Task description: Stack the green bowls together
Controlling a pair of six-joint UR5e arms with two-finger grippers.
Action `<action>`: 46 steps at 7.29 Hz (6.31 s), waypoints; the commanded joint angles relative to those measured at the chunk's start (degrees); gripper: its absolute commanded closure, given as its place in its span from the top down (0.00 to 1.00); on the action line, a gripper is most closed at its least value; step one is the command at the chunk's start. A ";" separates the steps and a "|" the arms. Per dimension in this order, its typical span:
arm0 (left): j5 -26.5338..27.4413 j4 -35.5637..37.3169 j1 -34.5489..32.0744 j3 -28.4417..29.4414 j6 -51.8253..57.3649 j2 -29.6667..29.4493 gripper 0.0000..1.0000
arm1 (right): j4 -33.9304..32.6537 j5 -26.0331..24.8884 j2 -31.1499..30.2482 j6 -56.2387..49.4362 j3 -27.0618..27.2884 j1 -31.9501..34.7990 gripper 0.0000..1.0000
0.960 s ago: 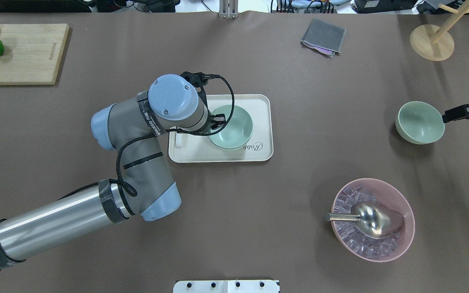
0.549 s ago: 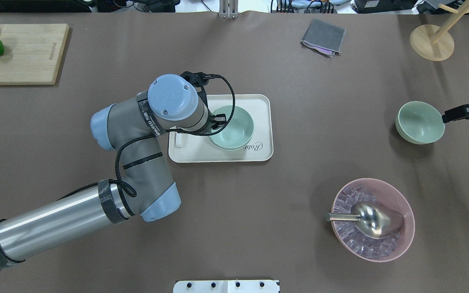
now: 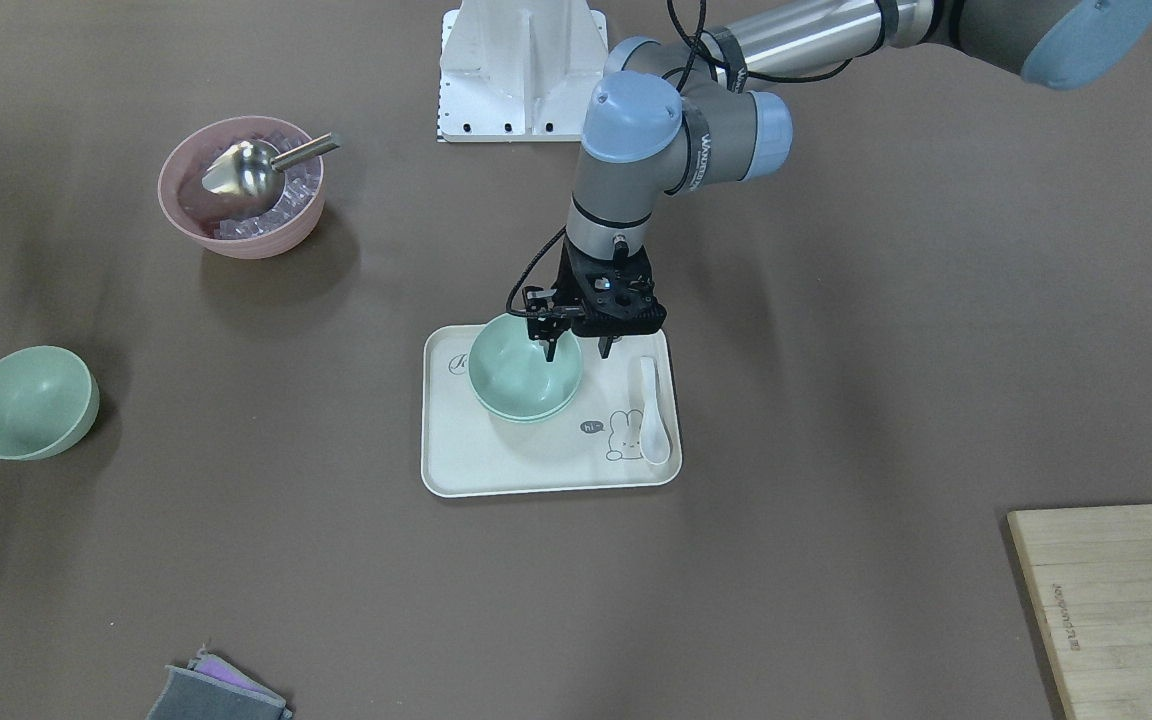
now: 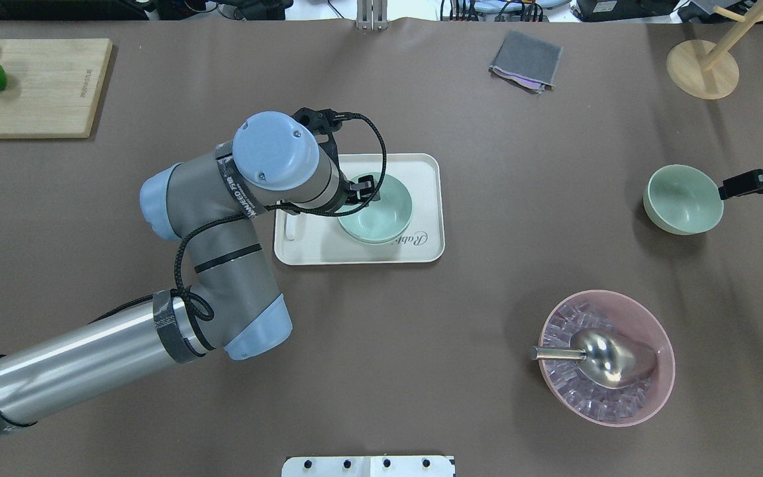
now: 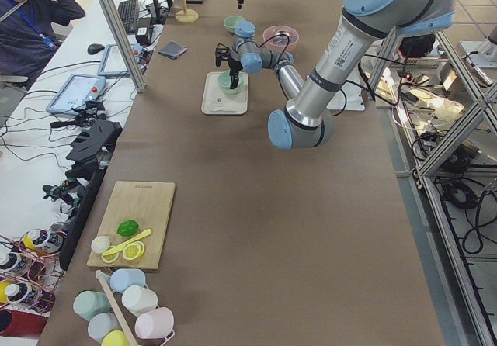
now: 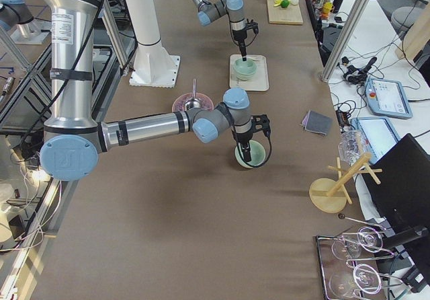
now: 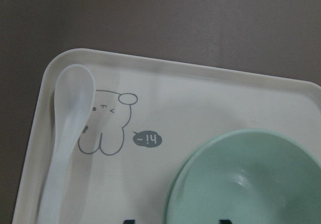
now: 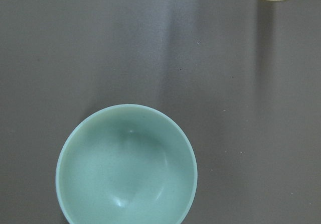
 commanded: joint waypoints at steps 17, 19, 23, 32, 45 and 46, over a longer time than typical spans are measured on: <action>-21.80 13.91 -34.27 -10.90 51.88 37.54 0.99 | -0.09 2.64 6.13 3.39 -12.54 0.23 0.59; -21.80 13.91 -34.10 -10.82 51.97 37.45 0.99 | 0.00 2.12 6.48 5.15 -12.63 -1.44 0.58; -21.80 13.91 -33.92 -10.73 51.88 37.45 0.99 | 0.09 1.50 5.60 5.15 -12.81 -1.71 0.43; -21.80 13.91 -33.66 -10.47 51.97 37.45 0.99 | 2.55 1.32 6.39 5.86 -14.30 -1.89 0.28; -30.92 18.19 -38.64 -9.59 56.59 37.54 0.99 | -0.60 4.76 23.67 34.81 -6.66 -9.60 0.00; -31.73 21.43 -43.45 -8.72 64.11 37.45 0.99 | -2.53 2.58 26.41 39.73 -6.22 -12.23 0.00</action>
